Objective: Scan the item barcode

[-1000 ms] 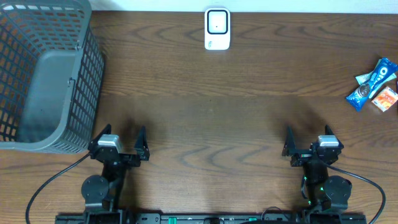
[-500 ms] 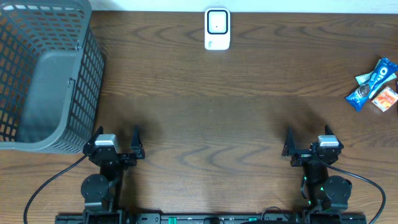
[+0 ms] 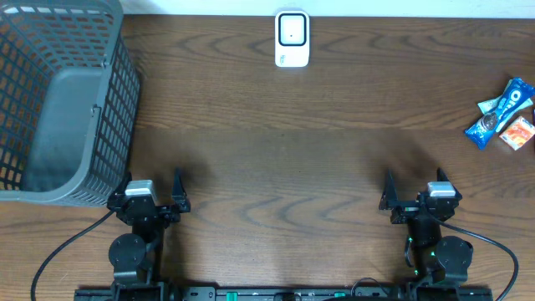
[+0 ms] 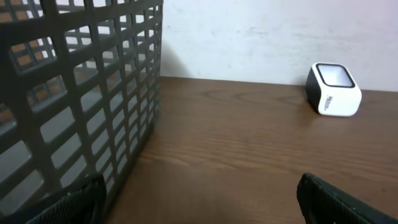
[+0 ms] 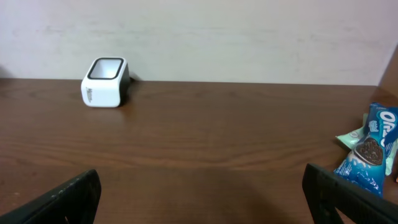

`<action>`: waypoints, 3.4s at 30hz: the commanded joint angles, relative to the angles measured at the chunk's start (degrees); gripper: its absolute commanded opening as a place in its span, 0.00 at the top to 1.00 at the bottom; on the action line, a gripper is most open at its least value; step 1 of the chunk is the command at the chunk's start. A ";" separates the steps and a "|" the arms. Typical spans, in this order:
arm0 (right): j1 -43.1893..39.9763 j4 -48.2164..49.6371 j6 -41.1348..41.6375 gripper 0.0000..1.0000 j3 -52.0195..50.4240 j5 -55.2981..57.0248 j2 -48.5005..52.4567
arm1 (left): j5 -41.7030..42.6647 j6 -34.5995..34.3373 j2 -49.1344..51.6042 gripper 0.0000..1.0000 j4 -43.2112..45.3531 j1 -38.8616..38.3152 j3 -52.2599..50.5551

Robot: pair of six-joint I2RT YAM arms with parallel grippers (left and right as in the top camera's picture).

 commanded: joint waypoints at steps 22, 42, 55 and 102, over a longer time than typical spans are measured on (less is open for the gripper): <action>-0.28 -0.11 0.81 0.01 -0.15 -0.15 -0.39 | -3.34 -1.57 -0.52 0.02 -2.19 0.31 -1.03; -0.28 -0.09 0.81 0.01 -0.15 -0.15 -0.39 | -3.32 -1.57 -0.37 0.02 -2.12 0.31 -1.03; -0.28 -0.11 0.81 0.01 -0.15 -0.15 -0.39 | -3.34 -1.57 -0.37 0.02 -2.12 0.31 -1.03; -0.28 -0.11 0.81 0.01 -0.15 -0.15 -0.39 | -3.32 -1.57 -0.37 0.02 -2.12 0.31 -1.03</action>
